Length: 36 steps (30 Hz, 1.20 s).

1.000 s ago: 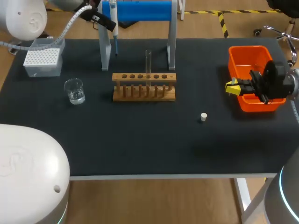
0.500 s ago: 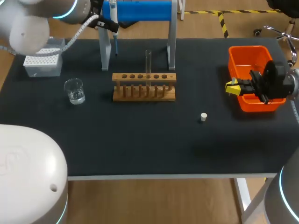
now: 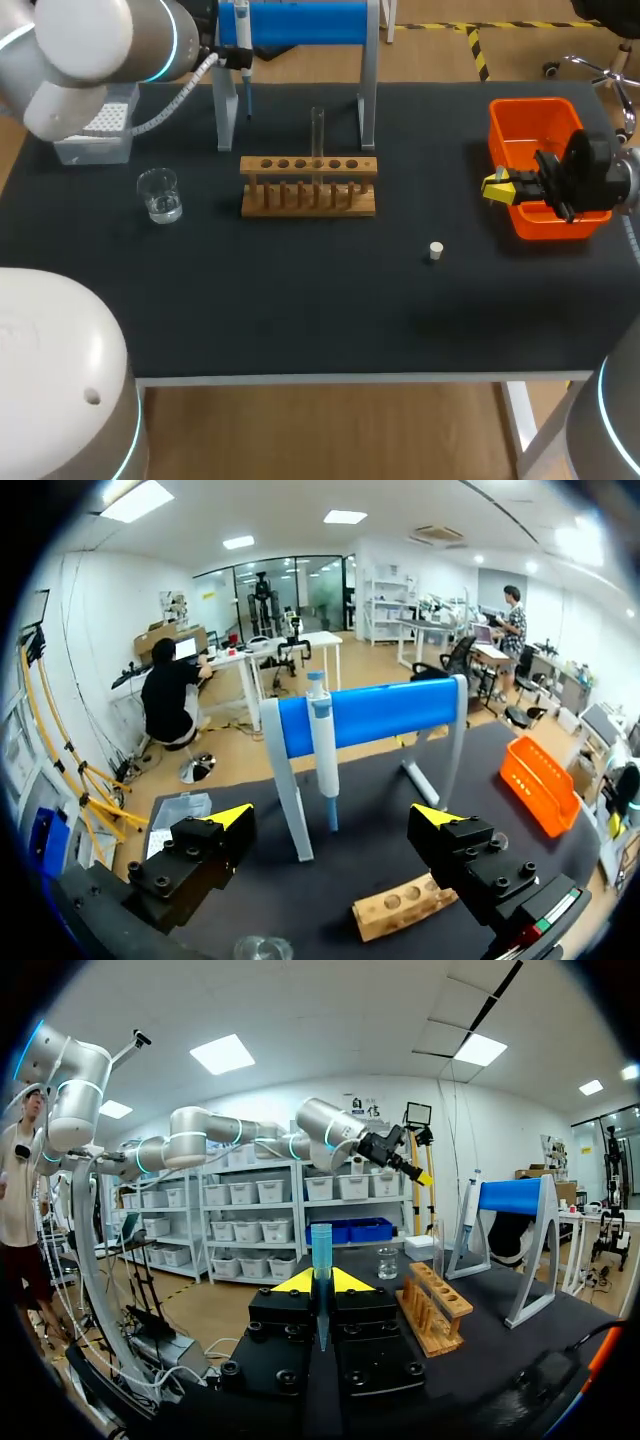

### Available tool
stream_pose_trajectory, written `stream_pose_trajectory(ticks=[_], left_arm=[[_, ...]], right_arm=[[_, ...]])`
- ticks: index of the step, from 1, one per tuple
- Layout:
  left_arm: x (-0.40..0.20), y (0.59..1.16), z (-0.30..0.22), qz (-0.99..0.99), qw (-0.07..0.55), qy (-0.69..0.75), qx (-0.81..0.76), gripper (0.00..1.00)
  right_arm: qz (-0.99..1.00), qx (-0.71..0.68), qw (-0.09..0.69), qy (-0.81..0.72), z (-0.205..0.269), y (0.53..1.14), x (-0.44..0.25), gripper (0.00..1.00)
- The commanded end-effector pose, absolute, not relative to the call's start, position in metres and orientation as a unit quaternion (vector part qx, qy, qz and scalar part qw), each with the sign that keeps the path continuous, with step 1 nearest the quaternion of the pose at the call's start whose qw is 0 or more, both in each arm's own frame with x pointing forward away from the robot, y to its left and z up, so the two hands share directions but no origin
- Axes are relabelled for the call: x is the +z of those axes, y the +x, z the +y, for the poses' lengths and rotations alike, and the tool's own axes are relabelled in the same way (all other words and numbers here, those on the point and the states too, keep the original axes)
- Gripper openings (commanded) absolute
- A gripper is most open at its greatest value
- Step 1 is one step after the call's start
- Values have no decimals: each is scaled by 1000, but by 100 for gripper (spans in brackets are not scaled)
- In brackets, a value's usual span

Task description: Invert the test tube, pick up the pipette, mount the tip to pipette, aspirate from beaker and dispense into the tube, eject the tip, return the pipette, and cap with the stopper.

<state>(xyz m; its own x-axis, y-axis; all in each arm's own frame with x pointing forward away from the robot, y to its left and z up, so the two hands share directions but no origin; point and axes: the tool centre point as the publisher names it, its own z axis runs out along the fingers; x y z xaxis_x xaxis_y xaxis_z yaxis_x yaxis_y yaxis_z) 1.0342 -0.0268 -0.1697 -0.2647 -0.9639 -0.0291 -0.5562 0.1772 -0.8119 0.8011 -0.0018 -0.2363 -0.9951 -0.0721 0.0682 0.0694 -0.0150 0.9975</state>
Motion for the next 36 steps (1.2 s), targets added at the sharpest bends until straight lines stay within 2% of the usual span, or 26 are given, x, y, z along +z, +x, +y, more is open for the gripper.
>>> stream_pose_trajectory(ticks=[1, 13, 36], left_arm=[[-181, 1048, -36, 705, 291, -537, -360, 100], [-191, 1080, -55, 694, 283, -552, -366, 100], [-188, 1080, -56, 688, 271, -559, -376, 100]], right_arm=[[-701, -712, 49, 1, -2, 800, -236, 0], [-701, -712, 49, 1, -2, 800, -236, 0], [-701, -712, 49, 1, -2, 800, -236, 0]])
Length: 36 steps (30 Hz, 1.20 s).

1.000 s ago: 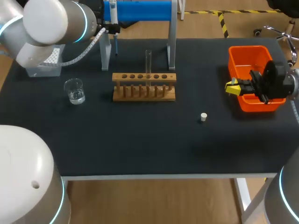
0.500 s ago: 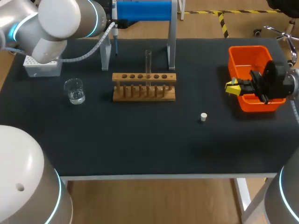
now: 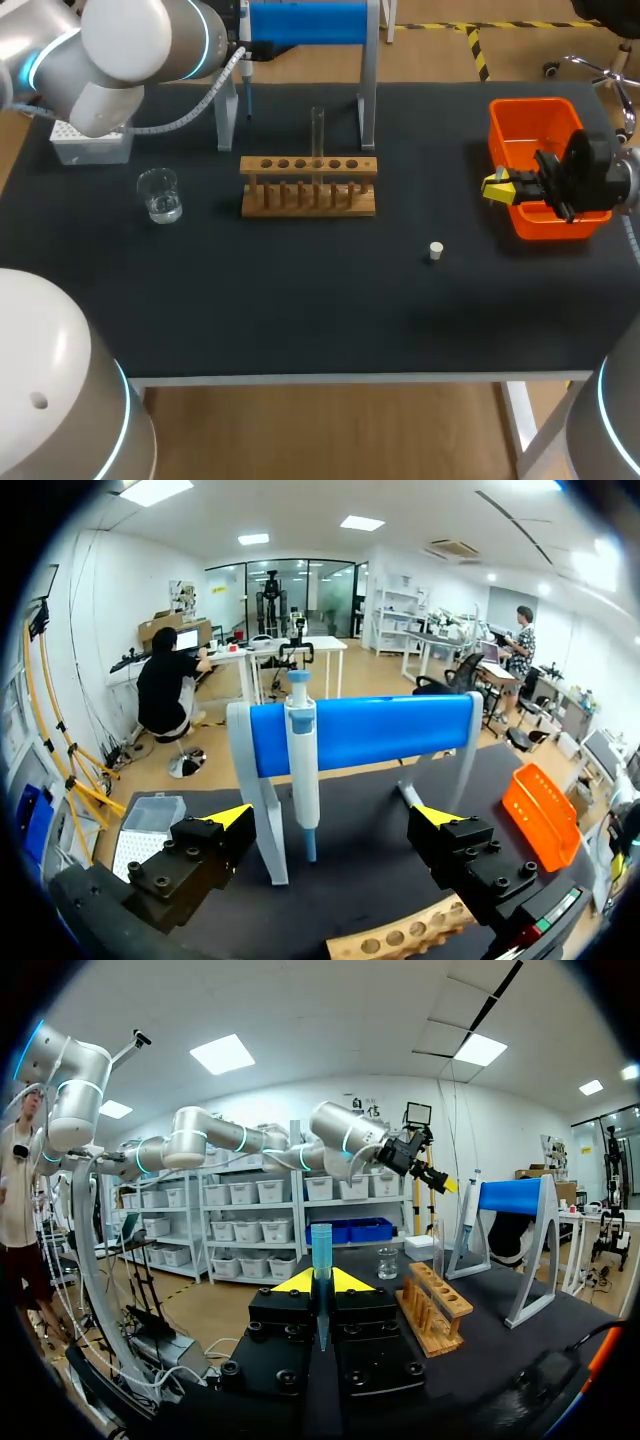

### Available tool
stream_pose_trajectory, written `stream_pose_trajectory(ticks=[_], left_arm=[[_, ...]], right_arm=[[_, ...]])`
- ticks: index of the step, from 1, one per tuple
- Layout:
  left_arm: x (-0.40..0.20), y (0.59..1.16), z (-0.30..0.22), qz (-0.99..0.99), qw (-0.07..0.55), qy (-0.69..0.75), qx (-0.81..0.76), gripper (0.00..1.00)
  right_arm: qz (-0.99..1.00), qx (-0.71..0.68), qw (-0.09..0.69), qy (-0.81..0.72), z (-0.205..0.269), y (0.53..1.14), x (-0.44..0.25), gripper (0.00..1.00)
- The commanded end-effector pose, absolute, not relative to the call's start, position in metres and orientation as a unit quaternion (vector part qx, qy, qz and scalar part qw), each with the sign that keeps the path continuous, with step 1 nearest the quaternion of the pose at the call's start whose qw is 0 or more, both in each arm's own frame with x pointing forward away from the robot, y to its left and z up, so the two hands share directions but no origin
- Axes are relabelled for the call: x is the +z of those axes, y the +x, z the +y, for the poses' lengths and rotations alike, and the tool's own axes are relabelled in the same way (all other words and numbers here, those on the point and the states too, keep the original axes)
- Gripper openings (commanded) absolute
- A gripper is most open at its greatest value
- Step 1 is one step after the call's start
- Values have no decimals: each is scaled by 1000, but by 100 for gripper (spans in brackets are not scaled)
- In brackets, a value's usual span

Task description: Invert the test tube, pick up the pipette, mount the tip to pipette, aspirate from beaker and dispense into the tube, eject the tip, return the pipette, and cap with the stopper.

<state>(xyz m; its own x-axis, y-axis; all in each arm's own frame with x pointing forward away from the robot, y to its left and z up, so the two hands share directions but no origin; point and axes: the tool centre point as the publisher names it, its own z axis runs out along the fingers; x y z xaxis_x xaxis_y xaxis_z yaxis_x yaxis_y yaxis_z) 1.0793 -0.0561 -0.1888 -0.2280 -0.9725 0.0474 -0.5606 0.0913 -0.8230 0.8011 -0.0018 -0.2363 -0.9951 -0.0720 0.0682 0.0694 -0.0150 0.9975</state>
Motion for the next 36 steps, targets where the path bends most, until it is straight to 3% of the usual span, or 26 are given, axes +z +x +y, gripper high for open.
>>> stream_pose_trajectory(ticks=[1, 36], left_arm=[[-188, 1080, -56, 688, 271, -559, -376, 100], [-198, 1096, -64, 653, 306, -546, -426, 100]], right_arm=[[-701, -712, 49, 1, -2, 800, -236, 0], [-701, -712, 49, 1, -2, 800, -236, 0]])
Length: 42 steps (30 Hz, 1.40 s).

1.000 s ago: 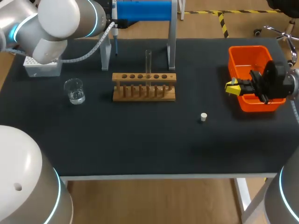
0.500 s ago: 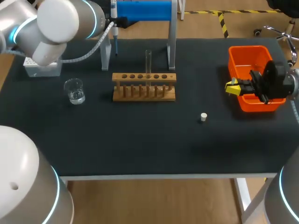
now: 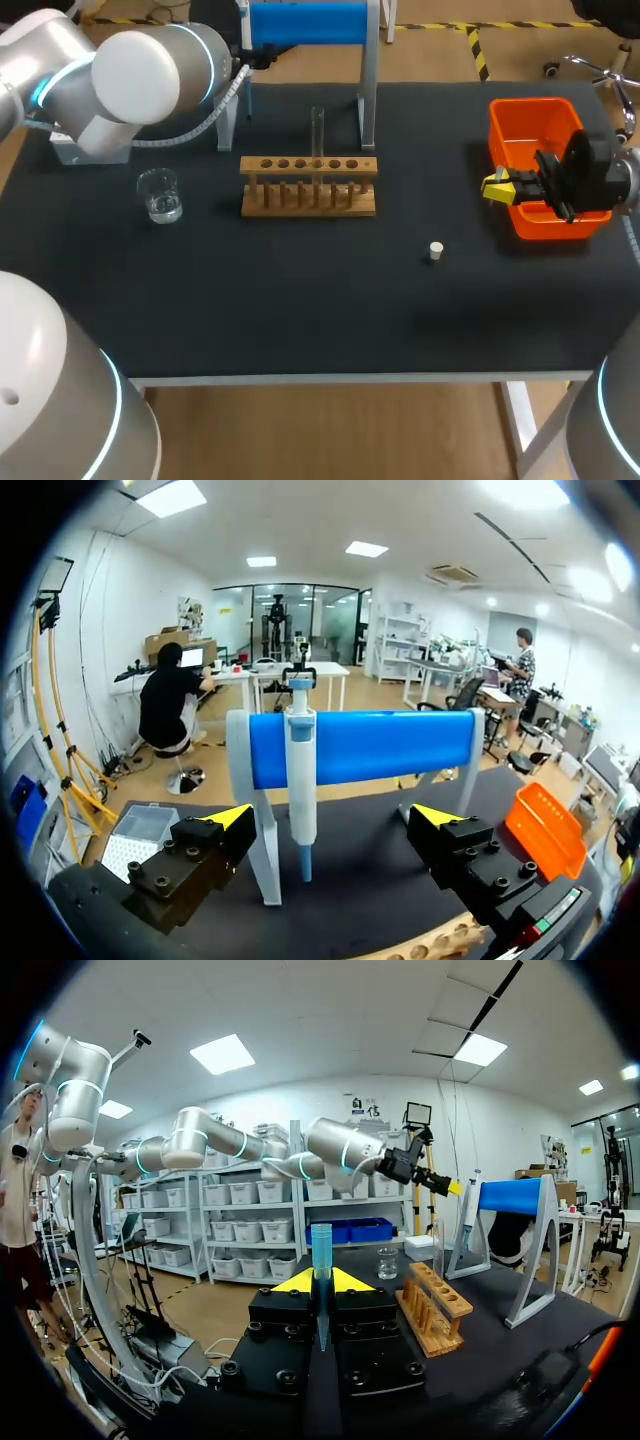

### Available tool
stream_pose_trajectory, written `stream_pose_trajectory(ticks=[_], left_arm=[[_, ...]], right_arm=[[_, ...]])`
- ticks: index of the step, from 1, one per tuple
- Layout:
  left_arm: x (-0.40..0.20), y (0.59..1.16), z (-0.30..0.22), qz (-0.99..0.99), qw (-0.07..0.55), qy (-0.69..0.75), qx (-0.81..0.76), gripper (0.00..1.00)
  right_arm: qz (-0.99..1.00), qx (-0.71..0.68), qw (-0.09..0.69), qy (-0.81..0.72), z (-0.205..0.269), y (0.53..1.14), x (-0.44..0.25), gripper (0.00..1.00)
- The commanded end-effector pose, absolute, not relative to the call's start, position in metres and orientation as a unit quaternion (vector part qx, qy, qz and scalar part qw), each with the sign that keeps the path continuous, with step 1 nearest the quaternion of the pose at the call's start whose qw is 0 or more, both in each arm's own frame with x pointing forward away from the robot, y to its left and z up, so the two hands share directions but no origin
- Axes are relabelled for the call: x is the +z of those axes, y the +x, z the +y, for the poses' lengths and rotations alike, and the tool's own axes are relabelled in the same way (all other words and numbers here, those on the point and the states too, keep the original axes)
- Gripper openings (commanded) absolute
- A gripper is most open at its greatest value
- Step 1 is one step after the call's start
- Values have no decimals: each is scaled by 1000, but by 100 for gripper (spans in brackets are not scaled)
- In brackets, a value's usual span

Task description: Invert the test tube, pick up the pipette, mount the tip to pipette, aspirate from beaker and dispense into the tube, eject the tip, return the pipette, and cap with the stopper.

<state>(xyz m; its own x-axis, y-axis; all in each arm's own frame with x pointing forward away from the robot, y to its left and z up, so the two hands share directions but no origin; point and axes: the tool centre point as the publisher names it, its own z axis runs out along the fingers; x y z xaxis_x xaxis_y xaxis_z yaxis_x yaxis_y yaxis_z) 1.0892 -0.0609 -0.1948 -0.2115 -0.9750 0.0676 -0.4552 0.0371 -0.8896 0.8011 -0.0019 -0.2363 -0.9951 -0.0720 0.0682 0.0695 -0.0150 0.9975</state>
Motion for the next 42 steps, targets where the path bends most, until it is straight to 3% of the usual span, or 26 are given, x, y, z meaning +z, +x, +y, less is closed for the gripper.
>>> stream_pose_trajectory(ticks=[1, 42], left_arm=[[-198, 1098, -65, 652, 308, -546, -428, 100], [-206, 1141, -70, 602, 361, -562, -438, 100]], right_arm=[[-701, -712, 49, 1, -2, 800, -236, 0], [-701, -712, 49, 1, -2, 800, -236, 0]])
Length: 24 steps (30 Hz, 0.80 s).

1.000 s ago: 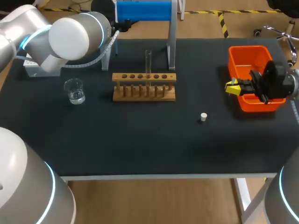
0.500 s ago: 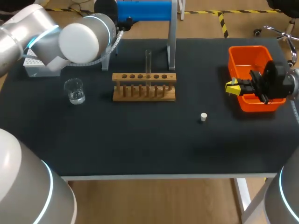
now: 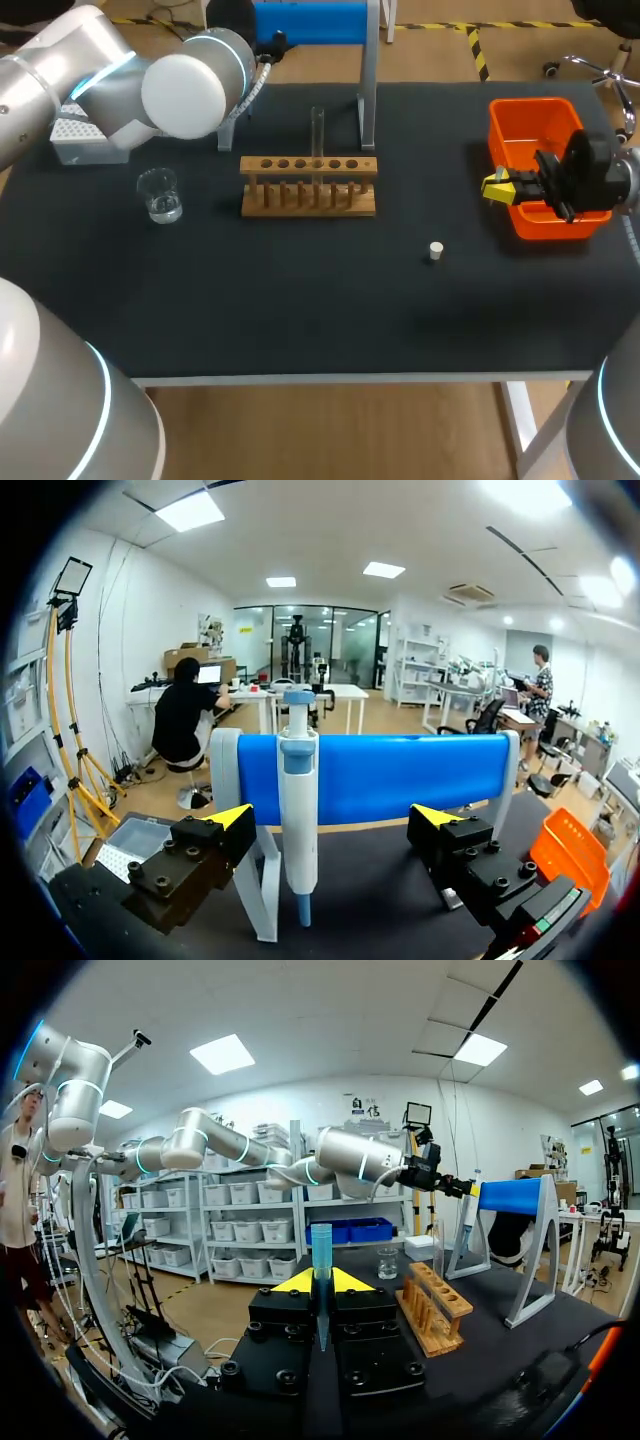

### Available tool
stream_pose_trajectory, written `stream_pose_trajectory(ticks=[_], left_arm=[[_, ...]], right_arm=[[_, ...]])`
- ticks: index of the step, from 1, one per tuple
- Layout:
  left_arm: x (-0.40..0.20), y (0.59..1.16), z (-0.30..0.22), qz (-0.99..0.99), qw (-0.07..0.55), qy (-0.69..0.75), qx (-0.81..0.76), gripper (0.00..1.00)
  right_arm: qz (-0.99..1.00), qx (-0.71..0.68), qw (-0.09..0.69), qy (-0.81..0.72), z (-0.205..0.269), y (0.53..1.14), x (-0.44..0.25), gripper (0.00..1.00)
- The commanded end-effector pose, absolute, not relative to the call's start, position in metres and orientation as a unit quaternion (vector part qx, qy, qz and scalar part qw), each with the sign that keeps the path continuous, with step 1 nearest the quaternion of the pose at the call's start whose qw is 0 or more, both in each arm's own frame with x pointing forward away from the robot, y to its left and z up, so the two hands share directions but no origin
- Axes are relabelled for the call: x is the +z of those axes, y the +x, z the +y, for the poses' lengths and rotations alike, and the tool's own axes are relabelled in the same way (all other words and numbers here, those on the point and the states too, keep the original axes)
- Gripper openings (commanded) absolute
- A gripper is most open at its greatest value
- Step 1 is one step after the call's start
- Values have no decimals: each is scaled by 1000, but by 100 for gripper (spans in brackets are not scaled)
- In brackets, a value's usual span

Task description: Invert the test tube, pick up the pipette, mount the tip to pipette, aspirate from beaker and dispense into the tube, eject the tip, return the pipette, and cap with the stopper.

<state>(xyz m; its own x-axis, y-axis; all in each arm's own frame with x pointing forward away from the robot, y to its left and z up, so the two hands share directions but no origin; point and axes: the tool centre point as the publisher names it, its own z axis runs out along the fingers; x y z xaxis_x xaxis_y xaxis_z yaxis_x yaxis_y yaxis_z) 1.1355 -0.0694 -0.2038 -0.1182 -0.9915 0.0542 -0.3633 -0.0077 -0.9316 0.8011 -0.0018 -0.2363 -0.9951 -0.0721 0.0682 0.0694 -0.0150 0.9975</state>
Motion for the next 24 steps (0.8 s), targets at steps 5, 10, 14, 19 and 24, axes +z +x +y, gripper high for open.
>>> stream_pose_trajectory(ticks=[5, 10, 14, 19, 24], left_arm=[[-205, 1145, -70, 600, 363, -562, -438, 100], [-205, 1150, -69, 596, 366, -564, -439, 100], [-205, 1154, -69, 594, 367, -565, -439, 100], [-205, 1157, -68, 591, 368, -567, -439, 100], [-206, 1161, -66, 590, 368, -569, -439, 100]], right_arm=[[-701, -712, 49, 1, -2, 800, -236, 0], [-701, -712, 49, 1, -2, 800, -236, 0], [-701, -712, 49, 1, -2, 800, -236, 0], [-701, -712, 49, 1, -2, 800, -236, 0], [-701, -712, 49, 1, -2, 800, -236, 0]])
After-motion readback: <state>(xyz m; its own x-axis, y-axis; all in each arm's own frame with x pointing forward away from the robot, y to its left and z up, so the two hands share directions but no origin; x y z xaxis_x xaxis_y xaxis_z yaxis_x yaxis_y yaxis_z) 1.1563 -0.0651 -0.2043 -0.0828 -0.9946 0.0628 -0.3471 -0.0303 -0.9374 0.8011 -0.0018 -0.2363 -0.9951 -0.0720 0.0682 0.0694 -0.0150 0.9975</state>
